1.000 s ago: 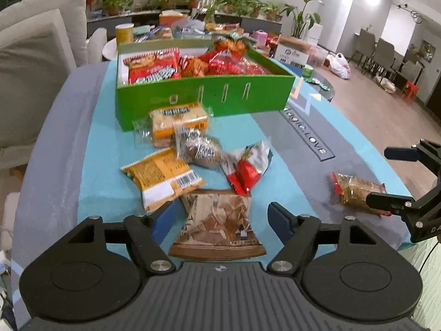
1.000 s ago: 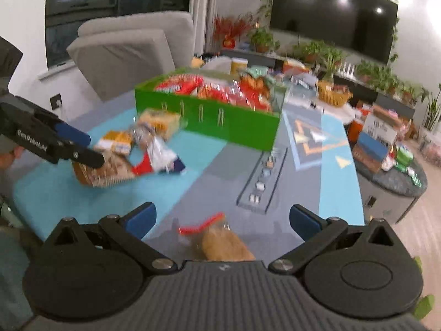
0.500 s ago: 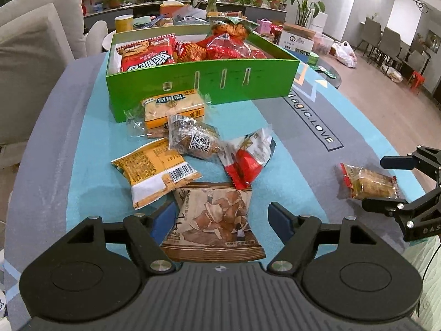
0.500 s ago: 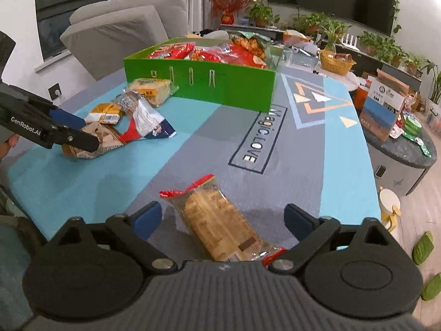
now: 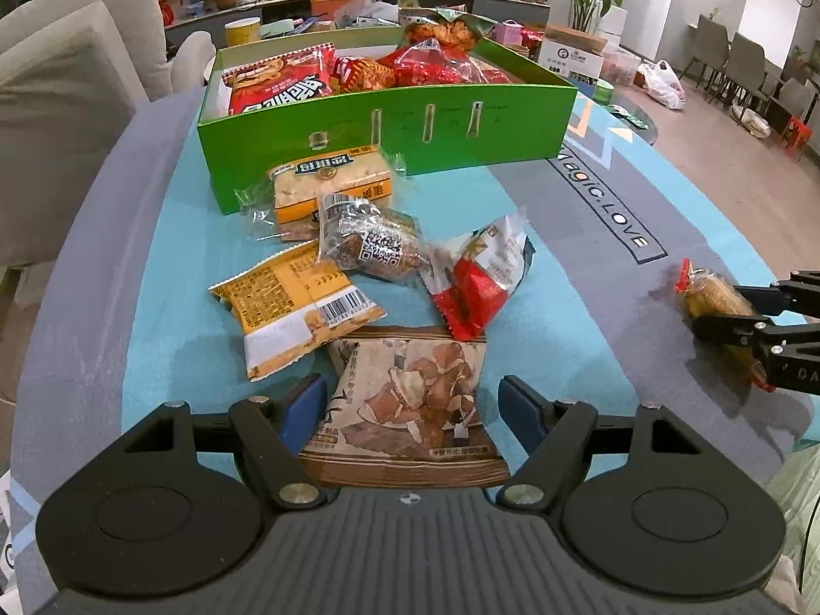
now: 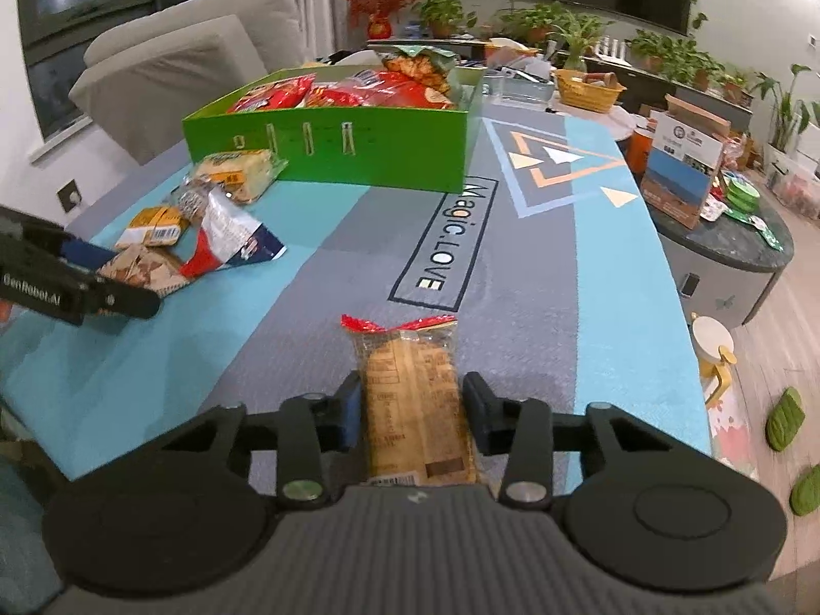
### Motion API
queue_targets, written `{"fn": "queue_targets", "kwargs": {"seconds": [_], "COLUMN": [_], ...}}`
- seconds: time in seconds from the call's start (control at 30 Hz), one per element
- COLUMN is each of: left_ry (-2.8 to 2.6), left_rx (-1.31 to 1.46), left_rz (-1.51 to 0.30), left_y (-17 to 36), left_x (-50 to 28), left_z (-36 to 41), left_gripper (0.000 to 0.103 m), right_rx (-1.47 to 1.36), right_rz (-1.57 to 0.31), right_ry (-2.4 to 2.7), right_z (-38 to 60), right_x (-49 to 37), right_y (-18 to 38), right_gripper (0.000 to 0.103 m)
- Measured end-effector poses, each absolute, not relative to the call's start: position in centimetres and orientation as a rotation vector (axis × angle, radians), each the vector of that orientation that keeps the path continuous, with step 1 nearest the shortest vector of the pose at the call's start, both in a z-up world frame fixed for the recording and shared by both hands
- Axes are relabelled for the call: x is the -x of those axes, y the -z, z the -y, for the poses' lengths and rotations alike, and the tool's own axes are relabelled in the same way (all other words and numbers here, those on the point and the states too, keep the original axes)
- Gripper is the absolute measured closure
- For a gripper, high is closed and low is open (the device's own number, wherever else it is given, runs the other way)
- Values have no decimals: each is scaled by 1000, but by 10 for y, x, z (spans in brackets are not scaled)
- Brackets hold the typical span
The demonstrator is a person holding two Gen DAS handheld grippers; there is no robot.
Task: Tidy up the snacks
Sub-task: 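Grasp the wrapped pastry with the right gripper while the left gripper grasps the brown mushroom-print bag, then carry the pastry and the brown bag over the green box with both grippers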
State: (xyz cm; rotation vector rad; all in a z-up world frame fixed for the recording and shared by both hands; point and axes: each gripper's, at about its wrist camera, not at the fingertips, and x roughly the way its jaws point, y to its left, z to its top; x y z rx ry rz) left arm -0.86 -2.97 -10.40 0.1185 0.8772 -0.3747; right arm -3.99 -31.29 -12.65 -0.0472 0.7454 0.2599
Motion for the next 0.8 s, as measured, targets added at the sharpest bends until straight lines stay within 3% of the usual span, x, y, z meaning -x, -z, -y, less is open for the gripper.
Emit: {"fn": "queue_targets", "kwargs": {"seconds": [0.27, 0.8], "left_ry": [371, 405], "left_rx": [-154, -129], "left_rz": [-852, -777], "left_y": [103, 78], "left_x": [13, 27], "left_z": [31, 26], "left_gripper": [47, 47], "right_rx": [-28, -80], "right_rz": [-738, -668], "right_ry": [-236, -245], "right_z": [314, 298], "right_x": [40, 35], "right_y": [122, 94], "right_gripper": [57, 57]}}
